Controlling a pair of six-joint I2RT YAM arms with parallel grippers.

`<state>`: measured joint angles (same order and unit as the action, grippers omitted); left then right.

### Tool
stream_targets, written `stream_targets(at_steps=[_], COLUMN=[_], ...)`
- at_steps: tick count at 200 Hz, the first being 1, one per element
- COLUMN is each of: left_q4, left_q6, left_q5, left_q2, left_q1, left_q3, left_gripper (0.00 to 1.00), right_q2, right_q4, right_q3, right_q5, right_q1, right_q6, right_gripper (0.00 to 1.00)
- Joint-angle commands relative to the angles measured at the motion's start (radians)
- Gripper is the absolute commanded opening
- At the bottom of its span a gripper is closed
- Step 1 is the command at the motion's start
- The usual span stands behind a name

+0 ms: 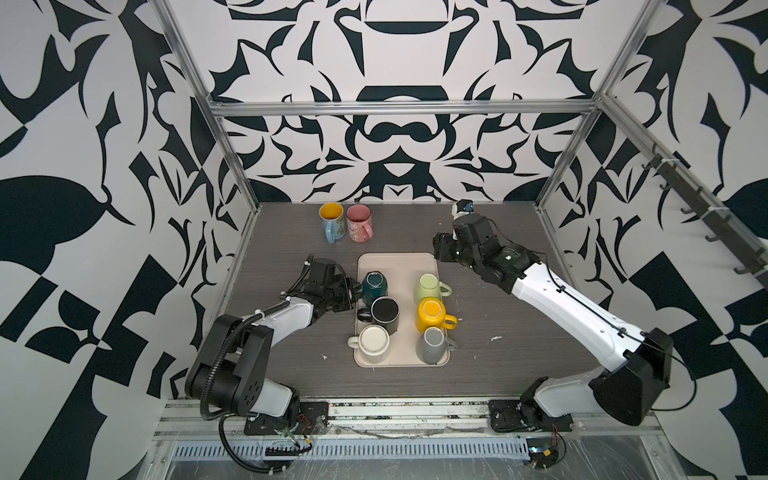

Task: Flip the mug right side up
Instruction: 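Grasp the dark green mug with the left gripper and lift it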

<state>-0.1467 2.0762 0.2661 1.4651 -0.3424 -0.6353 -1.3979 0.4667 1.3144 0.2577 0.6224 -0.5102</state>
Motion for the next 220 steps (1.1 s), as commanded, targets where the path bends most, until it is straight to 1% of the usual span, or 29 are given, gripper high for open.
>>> stream_targets(at_steps=[1, 67, 100, 119, 136, 161, 177, 196, 220], left_q4=[-0.014, -0.037, -0.069, -0.089, -0.118, -0.188, -0.233, -0.286, -0.325], left_q6=[0.037, 0.033, 0.025, 0.018, 0.012, 0.000, -0.028, -0.093, -0.190], left_q5=[0.017, 0.012, 0.018, 0.023, 0.028, 0.044, 0.063, 0.092, 0.163], left_q2=[0.015, 0.053, 0.095, 0.120, 0.143, 0.178, 0.194, 0.207, 0.222], left_q1=[0.003, 0.004, 0.008, 0.014, 0.021, 0.035, 0.040, 0.044, 0.050], left_q3=[-0.028, -0.044, -0.072, -0.092, -0.111, -0.139, -0.163, -0.193, -0.246], left_gripper=[0.30, 0.21, 0.15, 0.08, 0.00, 0.00, 0.00, 0.00, 0.00], right_q2=[0.010, 0.004, 0.005, 0.003, 0.003, -0.002, -0.003, -0.005, -0.003], right_q4=[-0.009, -0.007, -0.002, 0.001, 0.003, 0.007, 0.010, 0.013, 0.018], right_q3=[0.023, 0.022, 0.022, 0.021, 0.022, 0.025, 0.028, 0.031, 0.031], right_q5=[0.004, 0.007, 0.010, 0.012, 0.012, 0.011, 0.009, 0.008, 0.005], right_q1=[-0.004, -0.013, -0.018, -0.022, -0.025, -0.028, -0.030, -0.030, -0.032], right_q6=[-0.009, -0.010, -0.009, -0.008, -0.006, -0.007, -0.007, -0.007, -0.007], right_gripper=[0.63, 0.63, 0.63, 0.63, 0.63, 0.63, 0.63, 0.63, 0.63])
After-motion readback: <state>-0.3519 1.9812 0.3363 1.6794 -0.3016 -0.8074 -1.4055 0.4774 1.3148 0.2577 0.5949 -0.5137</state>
